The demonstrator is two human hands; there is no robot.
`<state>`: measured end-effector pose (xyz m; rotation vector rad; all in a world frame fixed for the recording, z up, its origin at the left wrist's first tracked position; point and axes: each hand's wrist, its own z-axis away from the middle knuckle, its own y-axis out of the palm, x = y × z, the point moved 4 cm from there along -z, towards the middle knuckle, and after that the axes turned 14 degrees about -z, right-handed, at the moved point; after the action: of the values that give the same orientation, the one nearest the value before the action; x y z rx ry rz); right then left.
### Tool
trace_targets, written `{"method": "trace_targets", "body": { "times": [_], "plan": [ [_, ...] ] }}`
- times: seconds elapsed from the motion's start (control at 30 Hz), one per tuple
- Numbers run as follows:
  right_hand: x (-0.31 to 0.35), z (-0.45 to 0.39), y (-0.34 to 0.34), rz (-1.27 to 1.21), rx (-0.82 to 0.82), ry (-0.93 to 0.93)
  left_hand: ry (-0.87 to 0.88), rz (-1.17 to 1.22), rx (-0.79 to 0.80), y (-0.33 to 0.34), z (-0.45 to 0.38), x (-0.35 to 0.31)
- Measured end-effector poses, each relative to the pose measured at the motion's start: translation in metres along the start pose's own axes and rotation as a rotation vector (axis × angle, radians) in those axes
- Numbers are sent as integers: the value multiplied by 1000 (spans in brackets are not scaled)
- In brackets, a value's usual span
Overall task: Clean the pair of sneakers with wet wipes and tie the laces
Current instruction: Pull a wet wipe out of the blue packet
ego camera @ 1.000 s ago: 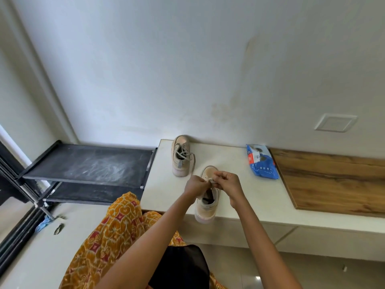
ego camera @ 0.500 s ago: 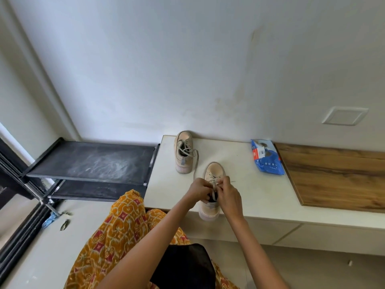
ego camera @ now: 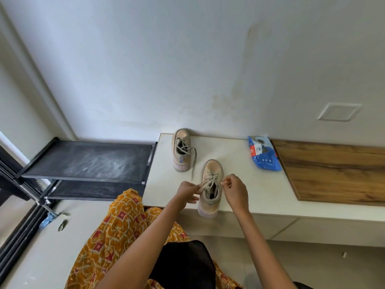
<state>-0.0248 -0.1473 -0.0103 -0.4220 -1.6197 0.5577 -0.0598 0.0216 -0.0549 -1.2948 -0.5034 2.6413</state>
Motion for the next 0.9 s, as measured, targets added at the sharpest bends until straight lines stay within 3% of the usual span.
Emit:
{"method": "trace_targets", "body": {
  "times": [0.17,0.3,0.47,0.63,0.8,0.9],
  "plan": [
    [-11,3,4,-17,109,149,-113,155,20,5,-3,6],
    [-9,7,10,-59,47,154,-170,304,42,14,-4,5],
    [-11,12,16,-76,-50,125,19,327,-145,11,-4,7],
    [-6,2,24,-85,-85,110,417,-98,-464,2,8,-17],
    [0,-7,30,-5,-107,63,662,-500,-559,14,23,-34],
    [-5,-5,33,23,-80,34,709,-783,-574,22,25,-36]
  ]
}}
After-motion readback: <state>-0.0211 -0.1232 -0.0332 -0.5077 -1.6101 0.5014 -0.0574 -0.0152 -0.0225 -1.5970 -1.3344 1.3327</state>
